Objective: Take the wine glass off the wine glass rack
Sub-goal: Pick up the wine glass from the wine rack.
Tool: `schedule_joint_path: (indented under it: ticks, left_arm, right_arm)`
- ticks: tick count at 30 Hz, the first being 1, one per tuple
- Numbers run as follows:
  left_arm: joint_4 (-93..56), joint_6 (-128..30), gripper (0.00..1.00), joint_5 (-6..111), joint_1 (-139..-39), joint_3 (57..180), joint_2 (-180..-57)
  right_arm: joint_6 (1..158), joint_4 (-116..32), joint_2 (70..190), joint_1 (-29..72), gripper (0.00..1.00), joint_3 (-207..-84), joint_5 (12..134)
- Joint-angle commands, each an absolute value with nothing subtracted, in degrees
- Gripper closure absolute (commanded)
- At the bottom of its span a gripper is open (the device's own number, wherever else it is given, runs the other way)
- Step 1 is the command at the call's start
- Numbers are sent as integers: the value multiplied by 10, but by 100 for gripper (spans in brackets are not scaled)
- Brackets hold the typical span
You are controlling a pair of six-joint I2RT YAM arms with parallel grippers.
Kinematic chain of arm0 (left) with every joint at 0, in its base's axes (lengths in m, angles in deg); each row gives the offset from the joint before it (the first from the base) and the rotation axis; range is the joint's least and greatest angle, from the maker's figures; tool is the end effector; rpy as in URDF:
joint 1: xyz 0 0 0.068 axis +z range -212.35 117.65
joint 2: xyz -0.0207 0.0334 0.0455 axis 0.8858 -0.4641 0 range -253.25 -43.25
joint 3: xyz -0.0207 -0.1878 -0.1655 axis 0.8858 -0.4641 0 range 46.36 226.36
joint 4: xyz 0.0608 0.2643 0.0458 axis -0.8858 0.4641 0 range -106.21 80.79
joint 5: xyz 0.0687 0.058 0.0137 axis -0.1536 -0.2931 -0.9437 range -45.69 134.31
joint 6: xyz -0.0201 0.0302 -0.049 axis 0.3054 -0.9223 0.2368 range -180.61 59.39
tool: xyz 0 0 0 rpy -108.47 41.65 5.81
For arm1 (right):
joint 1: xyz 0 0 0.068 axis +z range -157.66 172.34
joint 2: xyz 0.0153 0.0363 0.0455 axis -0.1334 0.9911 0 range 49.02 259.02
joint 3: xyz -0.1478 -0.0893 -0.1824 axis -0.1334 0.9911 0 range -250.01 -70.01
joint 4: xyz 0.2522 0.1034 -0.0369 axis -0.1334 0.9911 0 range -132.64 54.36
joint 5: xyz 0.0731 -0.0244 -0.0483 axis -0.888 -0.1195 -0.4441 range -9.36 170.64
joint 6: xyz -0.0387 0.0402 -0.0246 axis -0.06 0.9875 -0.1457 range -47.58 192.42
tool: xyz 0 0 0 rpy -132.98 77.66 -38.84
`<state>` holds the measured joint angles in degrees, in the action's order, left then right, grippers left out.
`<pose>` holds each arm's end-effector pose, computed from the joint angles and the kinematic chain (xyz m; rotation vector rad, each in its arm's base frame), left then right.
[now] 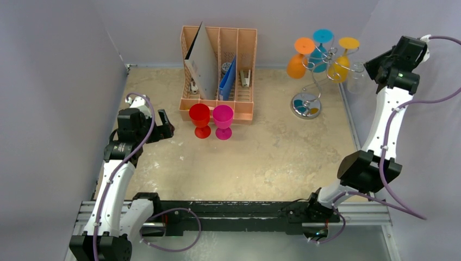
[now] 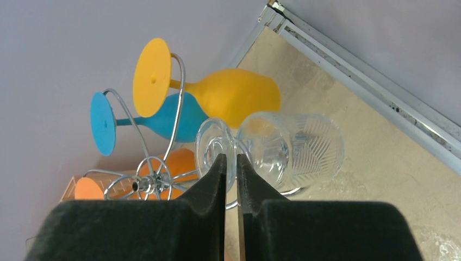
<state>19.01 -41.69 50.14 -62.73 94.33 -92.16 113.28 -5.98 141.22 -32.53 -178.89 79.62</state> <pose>0.2180 -0.0062 0.2808 -0.3000 2.1939 -0.2995 0.3388 -0.1560 0.4460 1.0344 1.6233 0.2045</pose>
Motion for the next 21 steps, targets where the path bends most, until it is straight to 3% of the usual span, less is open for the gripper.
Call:
schedule_joint_path:
  ticks: [1, 9, 21]
  left_arm:
    - [171, -422, 0, 509, -624, 943, -919]
    - [171, -422, 0, 508, -624, 943, -915]
    - [171, -422, 0, 508, -624, 943, -918]
  right_arm:
    - [1116, -67, 1380, -324, 94, -1777, 788]
    - [1117, -67, 1390, -325, 100, -1785, 766]
    - [1141, -80, 1371, -325, 100, -1753, 739]
